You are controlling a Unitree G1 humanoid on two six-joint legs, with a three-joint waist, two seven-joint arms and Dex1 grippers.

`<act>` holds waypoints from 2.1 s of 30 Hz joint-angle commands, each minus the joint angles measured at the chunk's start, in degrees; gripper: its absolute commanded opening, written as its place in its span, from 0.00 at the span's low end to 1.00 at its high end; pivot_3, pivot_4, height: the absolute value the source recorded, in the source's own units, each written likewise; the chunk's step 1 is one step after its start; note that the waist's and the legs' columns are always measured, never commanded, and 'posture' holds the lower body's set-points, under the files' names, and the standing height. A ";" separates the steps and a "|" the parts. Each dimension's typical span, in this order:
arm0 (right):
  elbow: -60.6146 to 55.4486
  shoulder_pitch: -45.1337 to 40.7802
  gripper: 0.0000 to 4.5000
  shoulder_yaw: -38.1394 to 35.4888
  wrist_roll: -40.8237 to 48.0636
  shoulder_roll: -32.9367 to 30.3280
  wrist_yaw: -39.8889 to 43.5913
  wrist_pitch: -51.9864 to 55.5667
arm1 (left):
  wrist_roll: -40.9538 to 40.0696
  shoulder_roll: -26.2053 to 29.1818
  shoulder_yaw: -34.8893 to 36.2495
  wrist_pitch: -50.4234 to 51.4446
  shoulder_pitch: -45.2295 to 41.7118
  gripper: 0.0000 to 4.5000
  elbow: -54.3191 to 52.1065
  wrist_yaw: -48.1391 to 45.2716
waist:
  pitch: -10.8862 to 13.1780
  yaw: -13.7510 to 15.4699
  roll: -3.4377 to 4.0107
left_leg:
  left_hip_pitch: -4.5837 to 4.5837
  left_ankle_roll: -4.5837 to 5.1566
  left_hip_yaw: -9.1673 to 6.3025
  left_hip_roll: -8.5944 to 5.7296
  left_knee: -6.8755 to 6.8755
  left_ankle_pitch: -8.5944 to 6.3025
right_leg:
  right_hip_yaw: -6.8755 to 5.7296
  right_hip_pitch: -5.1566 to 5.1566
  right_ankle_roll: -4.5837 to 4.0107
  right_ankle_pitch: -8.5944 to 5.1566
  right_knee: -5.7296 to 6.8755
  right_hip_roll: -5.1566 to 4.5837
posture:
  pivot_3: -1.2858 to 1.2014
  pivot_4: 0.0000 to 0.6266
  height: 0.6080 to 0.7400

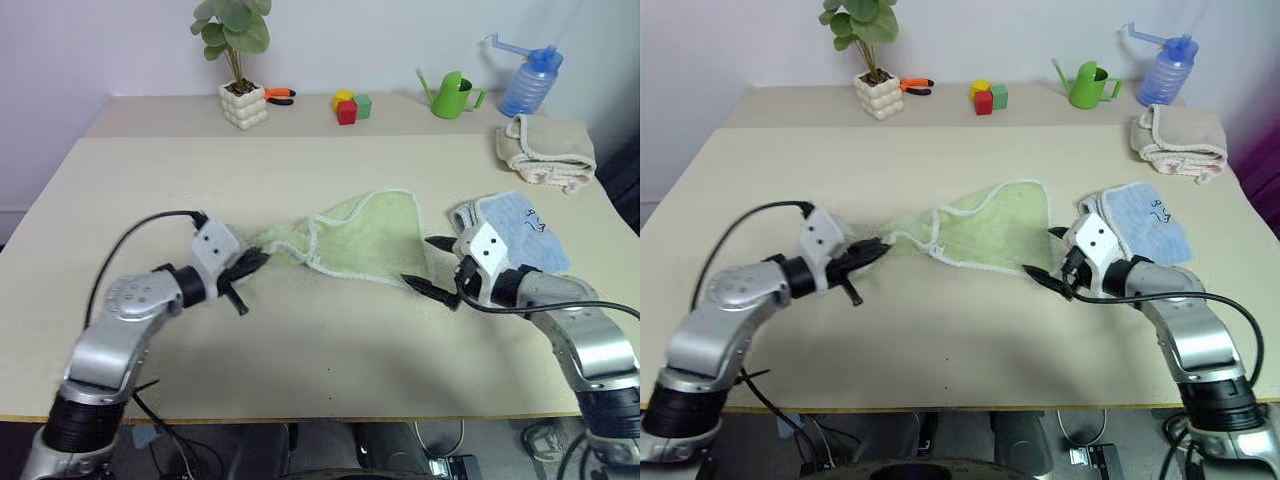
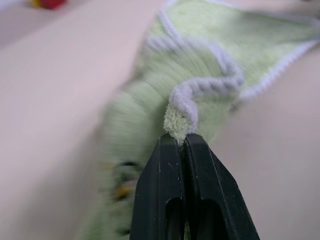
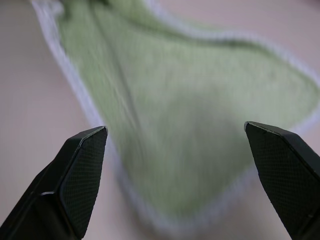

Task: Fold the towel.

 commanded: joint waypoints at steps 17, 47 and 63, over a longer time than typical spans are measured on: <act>7.48 0.27 1.00 4.34 -11.32 1.88 -1.38 -15.52 | -17.19 -7.60 11.13 10.48 0.76 0.00 1.56 4.24 | 0.01 0.14 -0.02 | 0.00 -0.01 -0.03 0.00 0.02 0.00 | -0.01 0.01 0.00 0.00 0.02 0.00 | 0.52 0.24 0.90; 4.94 -8.46 1.00 -2.57 0.82 9.40 -7.43 -0.82 | -24.08 -1.68 12.50 10.81 -10.88 0.00 14.04 2.95 | 0.01 -0.17 -0.03 | 0.00 -0.08 -0.04 -0.01 0.04 0.04 | 0.01 -0.02 -0.02 0.02 0.07 0.06 | 0.52 0.24 0.90; 40.30 -32.47 1.00 1.83 -10.47 19.40 -24.22 3.82 | -21.90 5.84 9.29 8.69 2.61 0.00 4.10 -5.62 | 0.05 -0.04 0.03 | -0.15 -0.08 -0.01 -0.02 -0.09 0.04 | 0.01 -0.24 -0.07 0.01 0.05 -0.04 | 0.52 0.24 0.90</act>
